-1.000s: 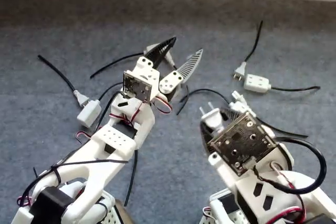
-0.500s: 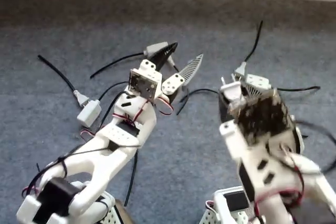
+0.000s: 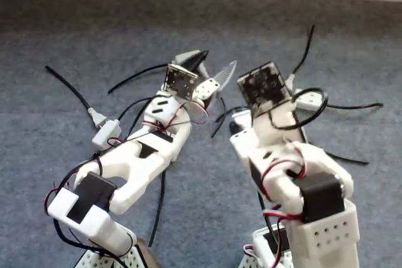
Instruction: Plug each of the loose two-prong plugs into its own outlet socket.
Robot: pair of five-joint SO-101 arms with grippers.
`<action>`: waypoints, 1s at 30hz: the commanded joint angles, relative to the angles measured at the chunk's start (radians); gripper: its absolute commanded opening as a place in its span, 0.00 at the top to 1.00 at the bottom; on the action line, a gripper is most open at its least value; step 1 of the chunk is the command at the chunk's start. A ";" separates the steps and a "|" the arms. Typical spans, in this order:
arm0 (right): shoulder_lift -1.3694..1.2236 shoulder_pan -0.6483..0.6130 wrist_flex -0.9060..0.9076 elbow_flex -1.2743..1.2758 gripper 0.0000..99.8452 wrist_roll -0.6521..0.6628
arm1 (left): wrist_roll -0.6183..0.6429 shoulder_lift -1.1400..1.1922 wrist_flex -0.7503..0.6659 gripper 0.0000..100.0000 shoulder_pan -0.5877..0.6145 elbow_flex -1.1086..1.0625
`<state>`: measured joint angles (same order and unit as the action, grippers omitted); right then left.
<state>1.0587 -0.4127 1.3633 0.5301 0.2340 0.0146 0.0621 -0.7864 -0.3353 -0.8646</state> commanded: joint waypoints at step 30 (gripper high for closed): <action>0.549 0.002 -0.140 0.544 0.99 0.161 | 0.006 -0.437 -0.018 0.77 -0.071 -0.220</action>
<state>1.6049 -0.4849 1.3126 1.0365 0.3874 0.0146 -0.2908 -0.7864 -0.3675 -1.0625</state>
